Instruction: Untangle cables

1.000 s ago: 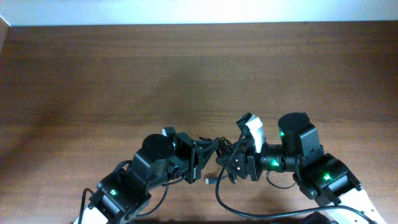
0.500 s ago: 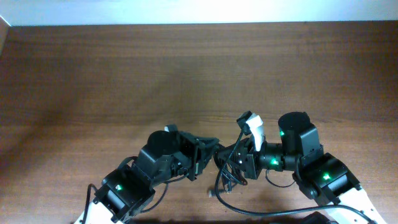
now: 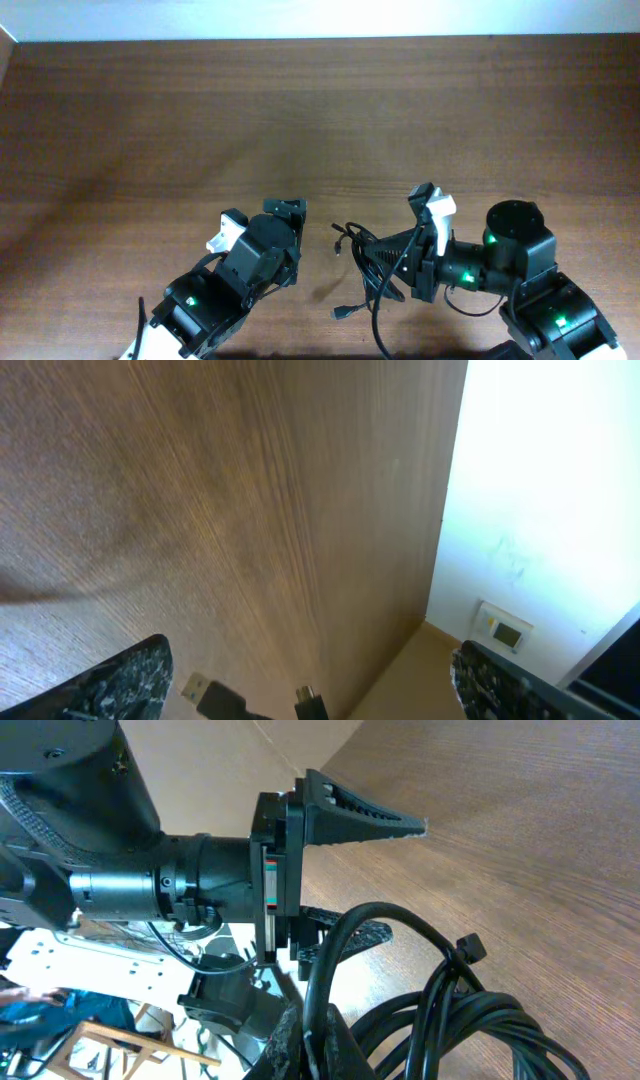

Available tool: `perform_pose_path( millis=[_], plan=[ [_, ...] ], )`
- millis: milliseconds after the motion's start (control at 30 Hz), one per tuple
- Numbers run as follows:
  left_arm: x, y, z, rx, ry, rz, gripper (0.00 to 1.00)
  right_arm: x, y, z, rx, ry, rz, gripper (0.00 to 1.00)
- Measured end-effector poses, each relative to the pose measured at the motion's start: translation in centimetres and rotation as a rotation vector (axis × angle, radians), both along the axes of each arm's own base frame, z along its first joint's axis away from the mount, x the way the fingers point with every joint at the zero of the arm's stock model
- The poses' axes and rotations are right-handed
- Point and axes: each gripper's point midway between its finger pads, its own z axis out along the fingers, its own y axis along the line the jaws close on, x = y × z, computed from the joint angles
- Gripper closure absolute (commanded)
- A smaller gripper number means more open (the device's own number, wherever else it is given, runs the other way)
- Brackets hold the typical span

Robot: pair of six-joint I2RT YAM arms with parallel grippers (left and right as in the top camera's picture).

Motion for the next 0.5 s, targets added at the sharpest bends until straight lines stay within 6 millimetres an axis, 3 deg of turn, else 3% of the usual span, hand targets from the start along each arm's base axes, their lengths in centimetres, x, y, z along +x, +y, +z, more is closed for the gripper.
perform_pose_path(
  millis=[67, 167, 233, 500],
  plan=[
    [0.3, -0.2, 0.4, 0.014, -0.029, -0.022, 0.09, -0.1, 0.1, 0.1, 0.005, 0.003, 0.006, 0.96],
    [1.6, -1.2, 2.5, 0.069, -0.183, -0.126, 0.09, -0.8, 0.3, 0.4, 0.019, -0.022, 0.059, 0.96],
    [2.1, -1.7, 3.7, 0.157, -0.287, -0.220, 0.05, -1.7, 0.7, 1.0, 0.041, -0.065, 0.130, 0.96],
    [2.2, -1.7, 3.8, 0.394, -0.411, -0.410, 0.32, -4.2, 1.2, 2.1, 0.095, -0.158, 0.305, 0.96]
  ],
)
